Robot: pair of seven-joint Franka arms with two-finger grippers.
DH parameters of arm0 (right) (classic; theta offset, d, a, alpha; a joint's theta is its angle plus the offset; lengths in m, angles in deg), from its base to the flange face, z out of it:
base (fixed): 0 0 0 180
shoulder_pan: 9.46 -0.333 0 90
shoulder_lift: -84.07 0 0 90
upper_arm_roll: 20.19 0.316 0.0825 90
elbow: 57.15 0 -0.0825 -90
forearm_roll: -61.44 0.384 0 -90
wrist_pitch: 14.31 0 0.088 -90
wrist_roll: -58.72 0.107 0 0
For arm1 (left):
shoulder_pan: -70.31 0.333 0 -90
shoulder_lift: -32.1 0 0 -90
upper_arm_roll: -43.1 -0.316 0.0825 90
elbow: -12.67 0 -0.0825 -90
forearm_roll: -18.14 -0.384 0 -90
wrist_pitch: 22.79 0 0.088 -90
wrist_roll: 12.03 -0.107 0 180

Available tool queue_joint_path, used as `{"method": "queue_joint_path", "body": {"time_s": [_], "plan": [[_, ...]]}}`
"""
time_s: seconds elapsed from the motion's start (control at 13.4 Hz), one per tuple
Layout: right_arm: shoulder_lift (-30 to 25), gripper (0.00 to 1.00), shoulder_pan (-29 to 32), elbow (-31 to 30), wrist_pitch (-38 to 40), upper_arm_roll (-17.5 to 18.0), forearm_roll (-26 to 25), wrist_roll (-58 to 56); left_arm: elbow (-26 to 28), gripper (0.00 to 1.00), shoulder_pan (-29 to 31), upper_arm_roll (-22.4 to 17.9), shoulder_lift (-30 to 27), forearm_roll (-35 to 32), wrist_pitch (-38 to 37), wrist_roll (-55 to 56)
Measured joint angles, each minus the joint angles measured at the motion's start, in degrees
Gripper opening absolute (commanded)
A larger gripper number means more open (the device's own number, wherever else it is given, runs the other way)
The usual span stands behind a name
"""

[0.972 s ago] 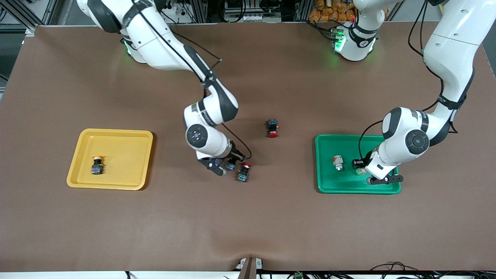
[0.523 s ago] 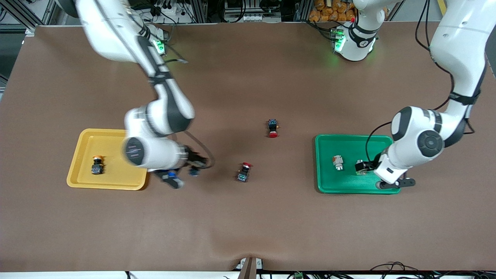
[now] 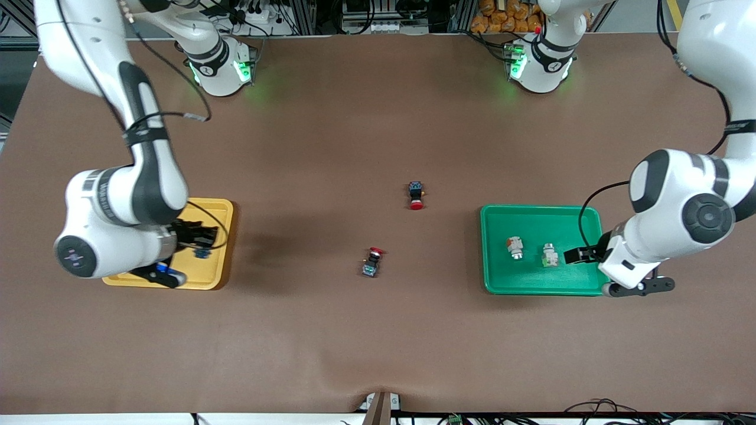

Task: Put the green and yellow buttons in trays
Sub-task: 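Place the blue button in the yellow tray while the left gripper withdraws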

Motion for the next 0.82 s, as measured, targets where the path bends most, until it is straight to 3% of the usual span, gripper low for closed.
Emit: {"method": "queue_joint_path", "body": {"time_s": [0.07,0.22,0.3,0.6,0.82], "plan": [[0.2,0.09,1.7,-1.7,-0.1,0.0,-0.9,-3.1,-0.9,1.0,0.1,0.1,-0.8,0.0,-0.9,0.0],[0.8,1.0,4.3,-4.6,-1.0,0.0,-2.2,-7.9,-1.8,1.0,0.2,-0.2,-2.7,0.0,-2.4,0.0],[1.0,1.0,4.8,-5.3,-1.6,0.0,-2.7,-9.8,-2.0,1.0,-0.9,-1.5,-4.2,0.0,-3.9,0.0],[-0.1,1.0,5.1,-4.5,-7.0,0.1,-3.6,-12.3,-2.7,1.0,-15.3,-15.3,-14.2,5.7,-12.3,-1.2],[-3.9,1.0,6.0,-3.7,-9.7,0.0,-4.0,-16.5,-1.7,1.0,-18.1,-22.6,-21.8,11.7,-16.6,-10.1]]}}
